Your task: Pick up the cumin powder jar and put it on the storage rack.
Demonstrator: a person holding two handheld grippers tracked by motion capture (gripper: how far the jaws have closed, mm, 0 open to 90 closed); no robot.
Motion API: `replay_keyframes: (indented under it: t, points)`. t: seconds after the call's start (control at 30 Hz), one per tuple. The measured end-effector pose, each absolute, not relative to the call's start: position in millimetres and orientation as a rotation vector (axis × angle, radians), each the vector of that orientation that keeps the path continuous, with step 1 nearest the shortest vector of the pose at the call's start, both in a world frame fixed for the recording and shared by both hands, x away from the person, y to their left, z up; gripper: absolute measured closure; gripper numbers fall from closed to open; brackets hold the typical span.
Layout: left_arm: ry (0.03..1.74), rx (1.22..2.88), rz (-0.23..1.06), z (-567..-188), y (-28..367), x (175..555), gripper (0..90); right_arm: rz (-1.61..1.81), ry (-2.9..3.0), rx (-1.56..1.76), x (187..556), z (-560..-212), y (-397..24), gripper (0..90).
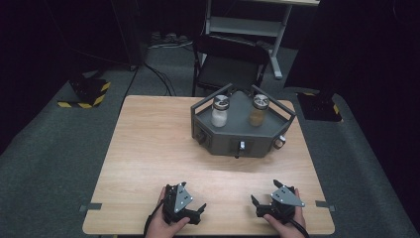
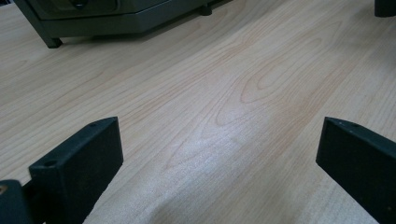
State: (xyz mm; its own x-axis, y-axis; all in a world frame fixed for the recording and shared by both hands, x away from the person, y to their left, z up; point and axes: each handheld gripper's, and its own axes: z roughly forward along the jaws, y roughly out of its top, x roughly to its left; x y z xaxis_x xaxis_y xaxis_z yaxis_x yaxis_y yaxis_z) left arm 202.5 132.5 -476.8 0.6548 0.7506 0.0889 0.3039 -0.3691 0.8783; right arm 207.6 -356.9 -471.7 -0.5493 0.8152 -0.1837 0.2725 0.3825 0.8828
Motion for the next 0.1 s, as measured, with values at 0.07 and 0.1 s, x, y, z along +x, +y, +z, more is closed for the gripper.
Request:
replay_keyframes:
  t: [0.07,0.1]
  points:
    - [0.821,1.954,0.604,-476.4,133.0,204.2,1.0,1.133,2.021,0.935,206.7,-471.9,-358.2,0.5]
    - [0.822,1.956,0.604,-476.1,133.0,204.8,1.0,1.132,2.021,0.933,206.4,-472.0,-358.3,0.5]
